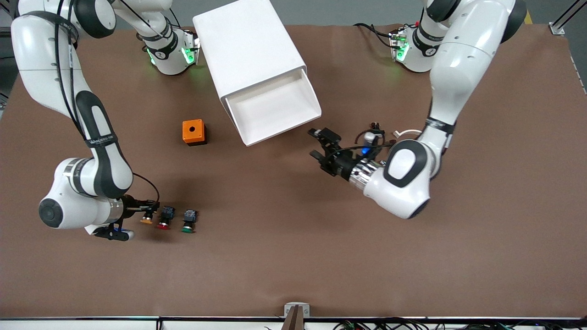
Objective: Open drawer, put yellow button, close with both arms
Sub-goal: 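Grasp the yellow button with the right gripper while the left gripper withdraws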
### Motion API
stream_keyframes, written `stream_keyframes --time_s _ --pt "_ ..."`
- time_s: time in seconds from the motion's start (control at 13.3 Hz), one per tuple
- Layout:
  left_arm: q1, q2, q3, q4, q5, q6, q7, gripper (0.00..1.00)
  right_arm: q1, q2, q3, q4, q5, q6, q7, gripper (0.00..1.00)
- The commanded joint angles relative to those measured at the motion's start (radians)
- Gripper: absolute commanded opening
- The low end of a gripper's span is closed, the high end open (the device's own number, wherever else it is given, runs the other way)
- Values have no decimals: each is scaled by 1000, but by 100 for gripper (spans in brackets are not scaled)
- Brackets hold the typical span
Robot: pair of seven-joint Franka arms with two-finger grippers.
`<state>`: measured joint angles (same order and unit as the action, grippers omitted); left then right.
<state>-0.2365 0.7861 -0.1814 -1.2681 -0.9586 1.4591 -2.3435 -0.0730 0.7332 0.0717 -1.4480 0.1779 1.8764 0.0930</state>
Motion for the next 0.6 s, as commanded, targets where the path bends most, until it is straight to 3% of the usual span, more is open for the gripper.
stream_keyframes --time_s 0.0,0.3,0.53 --pt "78 -37 -9 23 85 -52 65 100 25 -107 5 26 45 -146 149 5" --pt "195 -61 -7 23 161 -132 266 100 77 -253 16 21 95 -310 431 5" --pt "209 -96 -7 24 332 -174 397 100 131 -345 20 26 98 -388 682 5"
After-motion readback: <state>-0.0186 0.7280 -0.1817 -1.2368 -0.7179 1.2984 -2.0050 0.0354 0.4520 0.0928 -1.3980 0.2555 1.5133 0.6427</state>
